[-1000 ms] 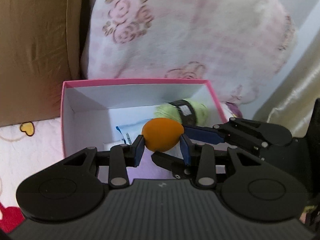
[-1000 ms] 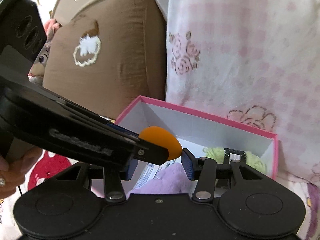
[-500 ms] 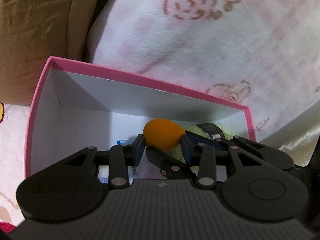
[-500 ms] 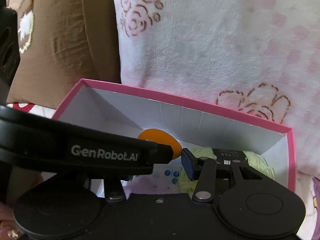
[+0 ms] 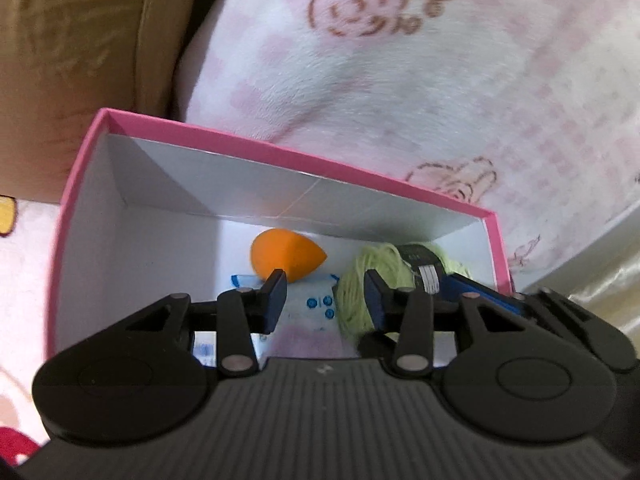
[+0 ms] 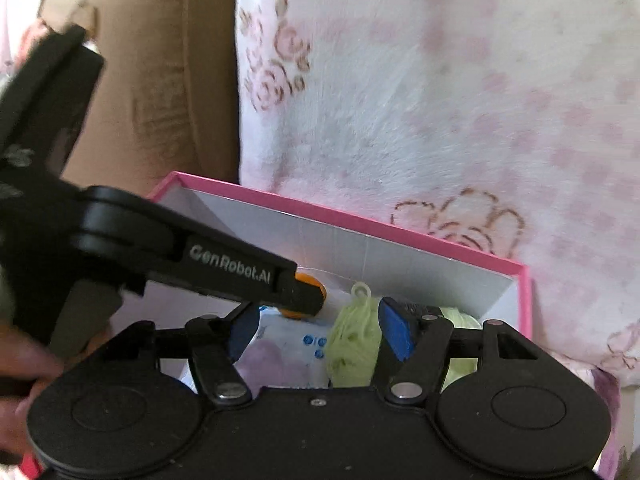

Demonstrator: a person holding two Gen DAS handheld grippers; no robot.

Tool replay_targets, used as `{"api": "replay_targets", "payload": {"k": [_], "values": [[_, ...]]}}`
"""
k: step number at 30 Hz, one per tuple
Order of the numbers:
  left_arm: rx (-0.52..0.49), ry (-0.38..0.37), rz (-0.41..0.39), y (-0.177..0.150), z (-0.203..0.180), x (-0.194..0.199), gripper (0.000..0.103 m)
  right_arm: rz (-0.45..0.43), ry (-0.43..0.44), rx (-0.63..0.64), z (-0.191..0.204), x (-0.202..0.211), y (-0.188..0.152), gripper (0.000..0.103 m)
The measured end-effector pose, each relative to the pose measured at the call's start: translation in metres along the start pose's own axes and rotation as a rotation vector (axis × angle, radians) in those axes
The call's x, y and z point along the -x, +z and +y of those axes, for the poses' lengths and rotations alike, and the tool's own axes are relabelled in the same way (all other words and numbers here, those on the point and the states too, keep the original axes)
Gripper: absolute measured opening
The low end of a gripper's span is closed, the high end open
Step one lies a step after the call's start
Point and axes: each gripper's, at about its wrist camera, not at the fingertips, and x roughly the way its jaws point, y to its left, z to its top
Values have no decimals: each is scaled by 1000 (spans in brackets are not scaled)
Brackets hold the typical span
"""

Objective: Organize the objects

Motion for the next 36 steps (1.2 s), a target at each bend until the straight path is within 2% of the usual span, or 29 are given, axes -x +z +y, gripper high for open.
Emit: {"api": "replay_targets", "payload": {"k": [3,9,12,17,19,23,27,31,36], "values": [[-40,11,-1,-9,-5,15,41,-27,35,-29,1,23,-13,71],[-134,39,10,-25,-17,51,42,-43,51,-60,9,55,-28,71],[-156,41,52,-35,-22,69,47,-50,67,-58,9,78,-30,71],[-191,43,67,-52,-30,106,51,-62,73,-8,19,113,-30,71],[-197,64,57,-59,-32,123,51,-64,69,6,23,127,-30,72],[-198,102,-19,-74,-33,156,51,-88,38,19,29,152,-35,73],[-193,135,-29,-90,-35,179,52,-97,46,-43,31,172,-44,73],[-216,203,-46,-107,-43,199,56,-98,27,-58,38,188,-54,73],[-224,213,-18,-134,-51,213,57,-96,12,-83,43,206,-68,76]]}}
